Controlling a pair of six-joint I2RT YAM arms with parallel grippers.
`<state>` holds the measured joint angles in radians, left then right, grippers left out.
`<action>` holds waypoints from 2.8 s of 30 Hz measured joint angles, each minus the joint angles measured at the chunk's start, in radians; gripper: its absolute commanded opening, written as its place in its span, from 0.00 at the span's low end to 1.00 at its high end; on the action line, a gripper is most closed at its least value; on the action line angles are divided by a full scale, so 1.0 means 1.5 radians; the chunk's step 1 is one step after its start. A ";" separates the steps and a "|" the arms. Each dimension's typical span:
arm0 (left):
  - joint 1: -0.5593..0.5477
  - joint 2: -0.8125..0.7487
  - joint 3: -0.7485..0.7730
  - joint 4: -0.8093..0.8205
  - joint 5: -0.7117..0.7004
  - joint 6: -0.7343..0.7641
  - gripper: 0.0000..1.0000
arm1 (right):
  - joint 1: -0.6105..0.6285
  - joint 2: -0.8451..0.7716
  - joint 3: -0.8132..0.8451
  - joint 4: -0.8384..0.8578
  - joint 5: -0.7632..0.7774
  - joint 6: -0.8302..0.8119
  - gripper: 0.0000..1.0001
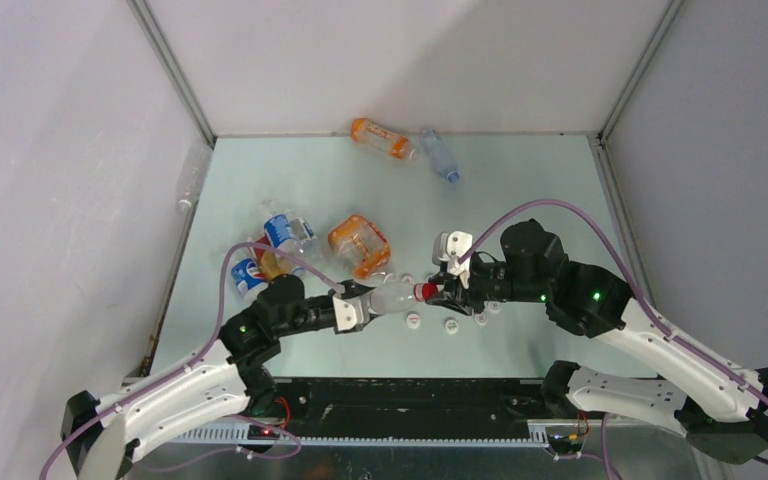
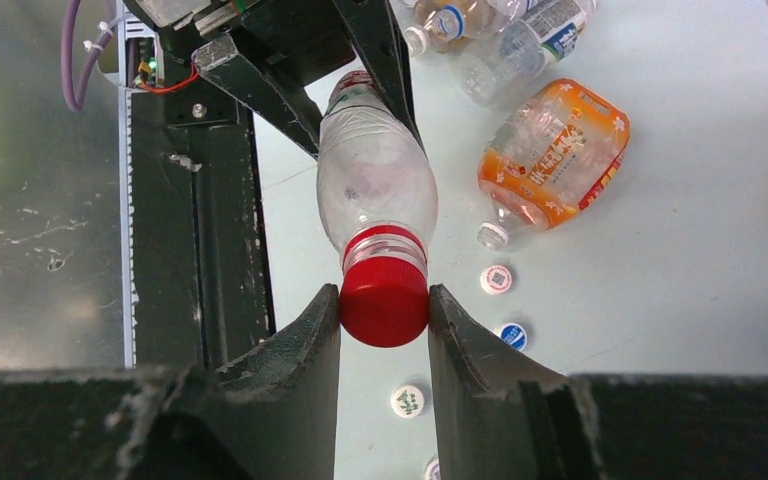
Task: Screw on the bottle caps
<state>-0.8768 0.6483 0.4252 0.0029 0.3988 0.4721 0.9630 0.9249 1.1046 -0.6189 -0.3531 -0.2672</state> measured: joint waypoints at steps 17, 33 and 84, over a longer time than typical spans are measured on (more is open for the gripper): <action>0.002 0.026 0.005 -0.011 0.082 -0.022 0.23 | 0.001 0.004 0.000 -0.030 -0.076 -0.080 0.04; 0.012 0.043 0.006 -0.018 0.091 -0.048 0.12 | 0.001 0.025 0.004 -0.045 -0.048 -0.121 0.00; 0.015 0.087 0.011 0.056 0.122 0.017 0.07 | -0.067 0.003 0.004 -0.037 -0.133 -0.068 0.04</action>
<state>-0.8539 0.7784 0.4419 0.0868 0.5816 0.4973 0.8627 0.9295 1.1107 -0.6743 -0.5529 -0.3691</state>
